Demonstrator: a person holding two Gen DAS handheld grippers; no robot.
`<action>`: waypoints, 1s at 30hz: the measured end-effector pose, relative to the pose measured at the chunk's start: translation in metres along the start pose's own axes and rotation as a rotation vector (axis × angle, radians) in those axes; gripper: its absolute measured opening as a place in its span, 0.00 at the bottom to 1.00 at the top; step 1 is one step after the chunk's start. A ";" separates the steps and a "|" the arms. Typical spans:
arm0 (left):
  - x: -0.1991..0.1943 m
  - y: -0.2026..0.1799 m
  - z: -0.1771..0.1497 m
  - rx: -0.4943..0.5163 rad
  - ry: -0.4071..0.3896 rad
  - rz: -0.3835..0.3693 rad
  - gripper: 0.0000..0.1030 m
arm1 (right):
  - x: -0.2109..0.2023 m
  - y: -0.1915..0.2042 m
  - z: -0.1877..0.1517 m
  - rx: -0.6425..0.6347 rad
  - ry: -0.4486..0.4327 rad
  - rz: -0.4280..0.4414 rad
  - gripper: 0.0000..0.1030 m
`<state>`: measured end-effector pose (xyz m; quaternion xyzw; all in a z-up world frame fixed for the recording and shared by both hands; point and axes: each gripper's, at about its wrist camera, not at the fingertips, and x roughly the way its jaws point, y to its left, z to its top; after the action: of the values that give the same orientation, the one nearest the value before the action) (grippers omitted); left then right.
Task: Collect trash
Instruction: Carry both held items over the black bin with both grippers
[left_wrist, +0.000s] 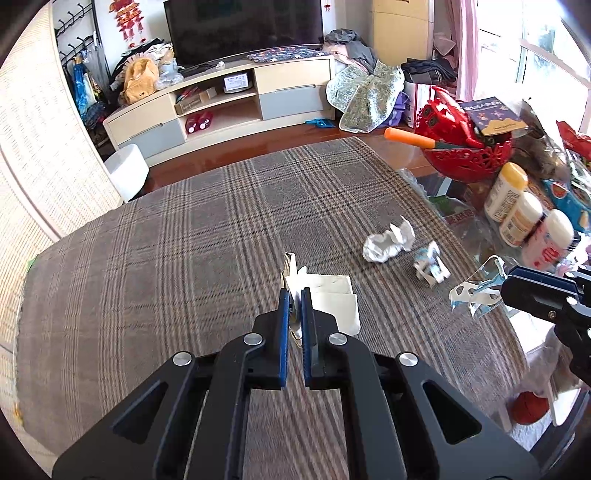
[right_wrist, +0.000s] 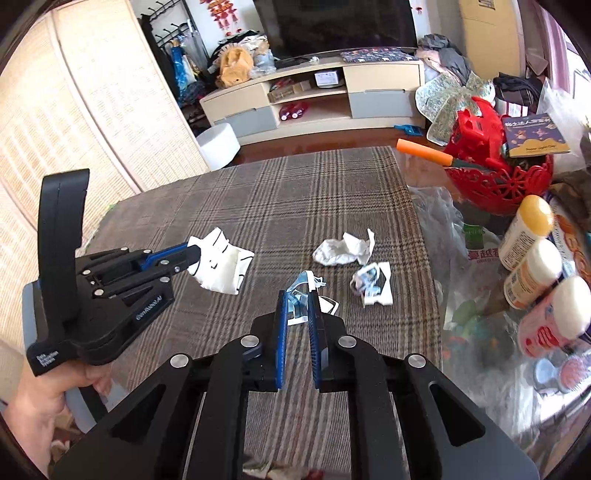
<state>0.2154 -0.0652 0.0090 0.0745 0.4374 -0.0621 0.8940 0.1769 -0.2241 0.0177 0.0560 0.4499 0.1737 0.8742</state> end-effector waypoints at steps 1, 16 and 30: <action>-0.013 -0.001 -0.007 -0.007 0.001 -0.002 0.04 | -0.008 0.005 -0.005 -0.012 0.003 -0.012 0.12; -0.137 -0.035 -0.145 -0.096 -0.006 -0.082 0.04 | -0.089 0.052 -0.134 -0.044 0.050 -0.010 0.12; -0.088 -0.050 -0.273 -0.157 0.101 -0.167 0.04 | -0.030 0.055 -0.260 -0.050 0.209 0.031 0.12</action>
<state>-0.0579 -0.0596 -0.0905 -0.0296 0.4901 -0.0982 0.8656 -0.0627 -0.1985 -0.0985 0.0227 0.5331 0.2035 0.8209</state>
